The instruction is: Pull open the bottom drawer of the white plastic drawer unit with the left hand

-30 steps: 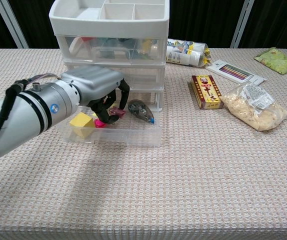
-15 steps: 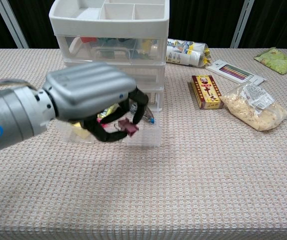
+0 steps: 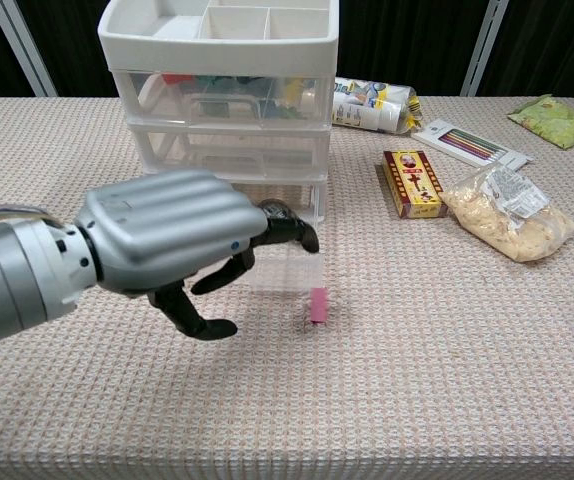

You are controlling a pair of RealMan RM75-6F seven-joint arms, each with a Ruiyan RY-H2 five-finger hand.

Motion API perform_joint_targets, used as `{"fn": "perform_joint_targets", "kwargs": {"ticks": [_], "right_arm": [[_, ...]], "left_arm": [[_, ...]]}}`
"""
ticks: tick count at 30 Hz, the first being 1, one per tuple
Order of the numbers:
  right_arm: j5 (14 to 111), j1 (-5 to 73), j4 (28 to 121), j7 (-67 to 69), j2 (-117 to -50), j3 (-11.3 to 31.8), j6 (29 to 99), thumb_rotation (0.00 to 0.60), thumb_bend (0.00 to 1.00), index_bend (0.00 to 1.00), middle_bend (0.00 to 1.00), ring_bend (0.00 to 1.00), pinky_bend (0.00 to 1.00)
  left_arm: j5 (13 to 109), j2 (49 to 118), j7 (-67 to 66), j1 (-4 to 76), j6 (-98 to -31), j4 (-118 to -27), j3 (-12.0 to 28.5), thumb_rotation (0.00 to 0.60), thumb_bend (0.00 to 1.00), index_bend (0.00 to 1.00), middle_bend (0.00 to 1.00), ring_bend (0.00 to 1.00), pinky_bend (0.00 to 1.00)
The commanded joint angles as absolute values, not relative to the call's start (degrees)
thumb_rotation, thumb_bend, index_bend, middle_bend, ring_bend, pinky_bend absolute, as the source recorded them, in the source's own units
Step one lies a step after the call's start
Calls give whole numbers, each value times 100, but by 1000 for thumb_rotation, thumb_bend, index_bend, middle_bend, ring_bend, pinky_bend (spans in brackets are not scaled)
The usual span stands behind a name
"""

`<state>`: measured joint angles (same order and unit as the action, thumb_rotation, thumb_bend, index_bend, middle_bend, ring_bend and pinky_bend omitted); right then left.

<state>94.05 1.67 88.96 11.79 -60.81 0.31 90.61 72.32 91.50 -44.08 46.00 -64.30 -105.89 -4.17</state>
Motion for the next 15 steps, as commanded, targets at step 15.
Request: {"fn": "perform_joint_targets", "kwargs": {"ticks": [15], "right_arm": [[9460,329,8730,1464,-6122,74,8936,600,89,0,62,0,18]], "left_arm": [[6912,7025,-2747,2205,-9283,-10889,-336,600,170,460,679,739,954]]}}
